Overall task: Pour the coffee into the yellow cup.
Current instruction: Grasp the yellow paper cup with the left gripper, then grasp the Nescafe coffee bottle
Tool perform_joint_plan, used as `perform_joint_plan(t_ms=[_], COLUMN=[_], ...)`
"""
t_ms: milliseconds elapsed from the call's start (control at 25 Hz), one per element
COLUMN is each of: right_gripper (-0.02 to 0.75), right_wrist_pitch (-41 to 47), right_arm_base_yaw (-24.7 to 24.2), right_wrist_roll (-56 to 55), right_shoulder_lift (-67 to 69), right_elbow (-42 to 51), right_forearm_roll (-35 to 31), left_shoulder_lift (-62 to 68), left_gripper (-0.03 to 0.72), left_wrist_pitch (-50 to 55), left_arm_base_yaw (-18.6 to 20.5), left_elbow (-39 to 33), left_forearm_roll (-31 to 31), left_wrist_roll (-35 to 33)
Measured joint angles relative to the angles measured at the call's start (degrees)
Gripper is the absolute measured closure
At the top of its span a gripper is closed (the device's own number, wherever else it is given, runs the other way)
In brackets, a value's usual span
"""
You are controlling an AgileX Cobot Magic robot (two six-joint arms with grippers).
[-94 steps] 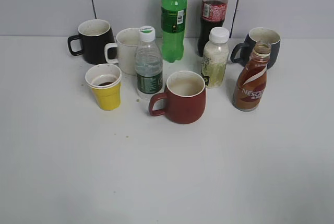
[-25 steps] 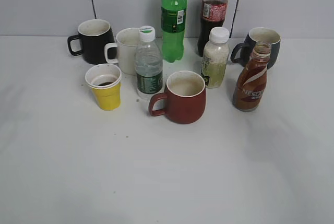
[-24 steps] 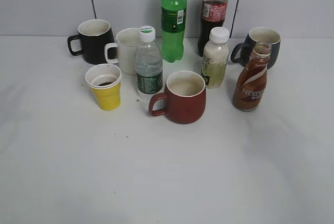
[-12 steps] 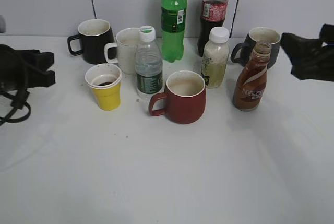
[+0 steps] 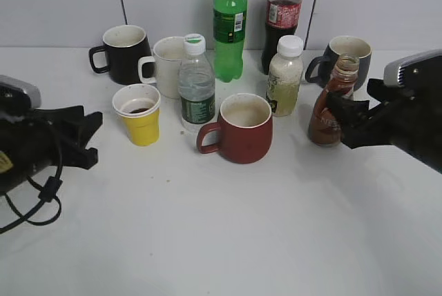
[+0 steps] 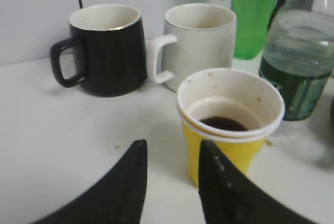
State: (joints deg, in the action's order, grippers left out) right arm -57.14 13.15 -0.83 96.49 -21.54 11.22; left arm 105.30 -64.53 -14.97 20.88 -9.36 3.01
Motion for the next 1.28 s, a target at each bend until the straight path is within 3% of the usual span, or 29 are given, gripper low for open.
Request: perform_joint_plan(t_ms=[320,360,520,720,1280], right_gripper=[0.152,0.152,0.153,0.153,0.152], right_wrist_pitch=[-3.39,-3.68,-4.62,-4.79,-9.81], right_arm_base_yaw=[0.0,0.0,0.0,0.0,0.0], right_wrist_roll=[0.38,0.43,0.51,0.51,0.83], right_shoulder_lift=[2.68,2.68,2.68,3.58,11.92], right_elbow=[0.0,0.0,0.0,0.0,0.0], right_forearm_roll=[-0.11,-0.23,-0.3,-0.99,-1.58], left_shoulder_lift=[8.72,9.3,9.68,13.22,22.0], left_gripper=[0.267,0.19,0.115,0.099,0.099], left_wrist_pitch=[-4.29,-4.29,-4.3,-4.39,-1.93], left_arm_base_yaw=[0.0,0.0,0.0,0.0,0.0], left_elbow=[0.0,0.05,2.69,9.04,19.03], left_forearm_roll=[-5.43,-5.56,-6.56,-10.98,-13.0], left_wrist_roll=[-3.01,-4.41,-5.86,-6.08,-5.63])
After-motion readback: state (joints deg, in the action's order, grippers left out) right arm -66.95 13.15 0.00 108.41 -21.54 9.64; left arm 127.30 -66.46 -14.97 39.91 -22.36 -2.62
